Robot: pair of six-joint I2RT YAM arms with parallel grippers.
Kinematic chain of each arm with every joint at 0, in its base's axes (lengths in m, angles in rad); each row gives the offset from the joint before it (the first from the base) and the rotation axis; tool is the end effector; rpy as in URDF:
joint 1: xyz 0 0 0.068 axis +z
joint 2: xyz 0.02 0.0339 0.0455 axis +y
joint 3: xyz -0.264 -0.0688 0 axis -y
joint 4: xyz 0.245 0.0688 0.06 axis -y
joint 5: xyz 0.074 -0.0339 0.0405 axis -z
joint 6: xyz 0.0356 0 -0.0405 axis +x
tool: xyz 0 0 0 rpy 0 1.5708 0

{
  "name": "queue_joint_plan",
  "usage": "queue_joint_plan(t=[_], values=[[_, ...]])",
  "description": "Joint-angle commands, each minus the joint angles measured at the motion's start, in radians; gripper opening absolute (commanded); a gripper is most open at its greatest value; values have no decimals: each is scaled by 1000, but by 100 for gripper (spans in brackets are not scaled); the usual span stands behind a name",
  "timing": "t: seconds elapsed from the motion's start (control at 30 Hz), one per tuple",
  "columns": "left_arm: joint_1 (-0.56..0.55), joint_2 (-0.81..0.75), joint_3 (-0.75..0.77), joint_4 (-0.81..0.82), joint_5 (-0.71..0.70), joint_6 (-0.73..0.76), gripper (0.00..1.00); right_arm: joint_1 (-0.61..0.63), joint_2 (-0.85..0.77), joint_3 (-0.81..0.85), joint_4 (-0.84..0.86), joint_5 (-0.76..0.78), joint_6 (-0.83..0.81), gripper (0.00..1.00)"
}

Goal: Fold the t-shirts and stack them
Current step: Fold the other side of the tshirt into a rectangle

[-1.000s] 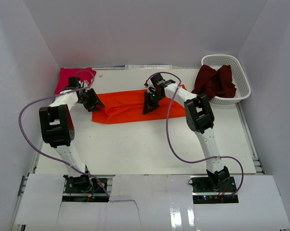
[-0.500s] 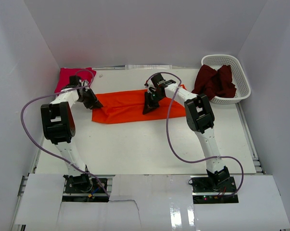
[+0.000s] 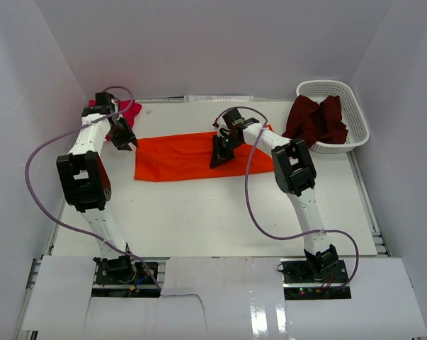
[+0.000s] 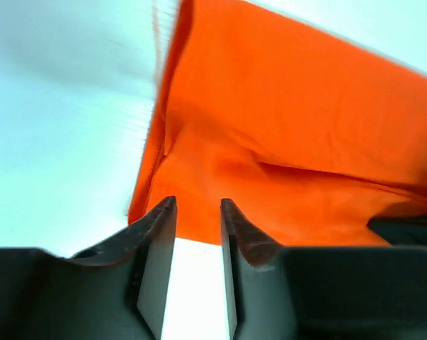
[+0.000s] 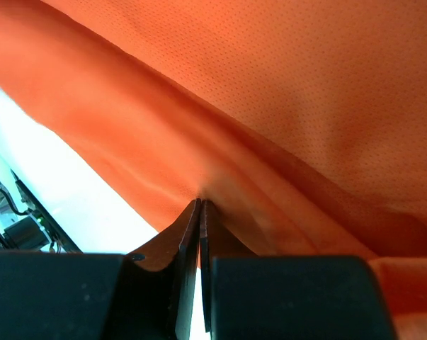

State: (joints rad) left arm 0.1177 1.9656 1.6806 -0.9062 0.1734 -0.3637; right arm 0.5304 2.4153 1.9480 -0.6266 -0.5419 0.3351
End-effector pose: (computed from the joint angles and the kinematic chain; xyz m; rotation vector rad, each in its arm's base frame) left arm 0.4118 0.0425 0.2446 -0.6155 2.7017 -0.3043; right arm 0.4316 0.2744 0.1392 -0.4565 2.7402 0.9815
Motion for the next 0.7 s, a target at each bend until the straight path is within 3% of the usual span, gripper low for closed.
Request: queue_joint_plan(t=[0.0, 0.03, 0.1, 0.13, 0.3, 0.4, 0.43, 0.53, 0.67], values=[[3, -8, 67, -112, -127, 26, 45, 0, 7, -40, -35, 59, -28, 9], [2, 1, 82, -121, -130, 29, 60, 2, 4, -43, -33, 60, -28, 9], [0, 38, 97, -160, -202, 22, 73, 0, -1, -47, -33, 59, -31, 9], [-4, 47, 97, -166, -221, 22, 93, 0, -4, -53, -33, 62, -33, 9], [-4, 55, 77, -175, -265, 2, 94, 0, -16, -69, -30, 66, -41, 9], [-4, 27, 71, -154, -178, 12, 93, 0, -18, -75, -28, 69, -42, 9], [-6, 18, 68, -146, -76, 17, 93, 0, -18, -75, -27, 66, -42, 9], [-21, -2, 83, -135, 42, 28, 92, 0, -16, -73, -21, 63, -38, 8], [-56, -16, 129, -137, 141, 22, 92, 0, -16, -69, -22, 63, -36, 8]])
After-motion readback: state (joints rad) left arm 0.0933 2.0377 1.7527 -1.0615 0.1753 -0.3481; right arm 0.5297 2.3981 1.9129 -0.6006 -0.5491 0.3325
